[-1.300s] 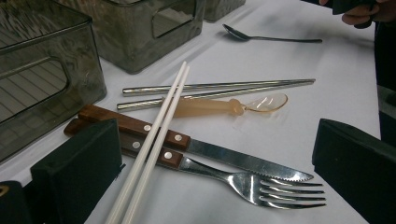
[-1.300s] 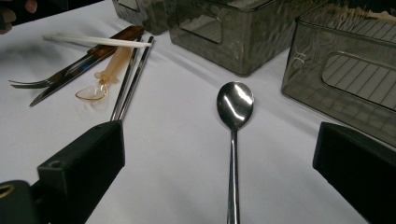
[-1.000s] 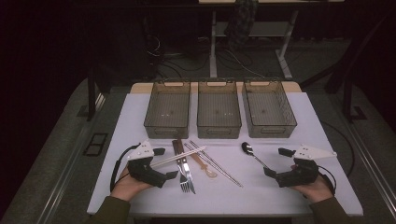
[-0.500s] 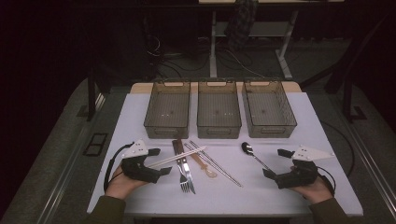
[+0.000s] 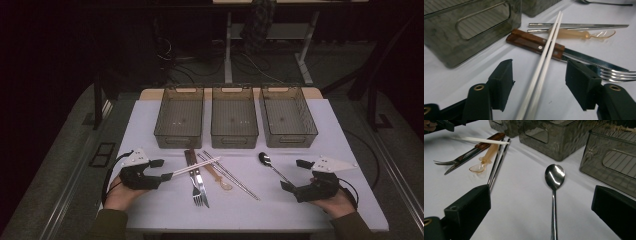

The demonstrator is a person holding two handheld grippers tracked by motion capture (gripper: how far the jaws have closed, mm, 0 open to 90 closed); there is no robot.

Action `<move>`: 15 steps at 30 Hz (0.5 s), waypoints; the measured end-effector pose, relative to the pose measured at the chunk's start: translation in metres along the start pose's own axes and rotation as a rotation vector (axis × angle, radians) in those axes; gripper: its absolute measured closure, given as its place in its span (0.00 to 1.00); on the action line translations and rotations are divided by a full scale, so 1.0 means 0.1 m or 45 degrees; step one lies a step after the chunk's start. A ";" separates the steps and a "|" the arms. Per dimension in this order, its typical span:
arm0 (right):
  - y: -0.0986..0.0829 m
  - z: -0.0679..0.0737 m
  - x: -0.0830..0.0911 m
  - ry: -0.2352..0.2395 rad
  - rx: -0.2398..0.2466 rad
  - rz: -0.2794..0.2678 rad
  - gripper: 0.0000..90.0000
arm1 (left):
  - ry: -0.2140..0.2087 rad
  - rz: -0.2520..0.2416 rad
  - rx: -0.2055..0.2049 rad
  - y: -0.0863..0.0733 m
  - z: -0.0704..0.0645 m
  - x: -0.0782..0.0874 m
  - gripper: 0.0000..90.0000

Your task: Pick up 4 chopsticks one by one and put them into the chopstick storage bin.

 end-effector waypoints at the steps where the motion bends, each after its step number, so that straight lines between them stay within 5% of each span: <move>1: 0.00 0.00 0.00 0.000 0.000 0.000 0.02 | -0.002 0.006 0.003 -0.01 0.01 0.00 0.44; 15: 0.00 0.00 0.00 -0.001 -0.001 0.000 0.02 | -0.029 0.113 -0.041 -0.13 0.02 -0.13 0.56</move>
Point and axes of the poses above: each handheld gripper's, and its own axes: x roughly backward along the jaws, y roughly out of its top, z roughly to its left, the point moved 9 cm from there along -x, roughly forward along the jaws, and after that the axes turned 11 degrees about y, right-handed, at the moved point
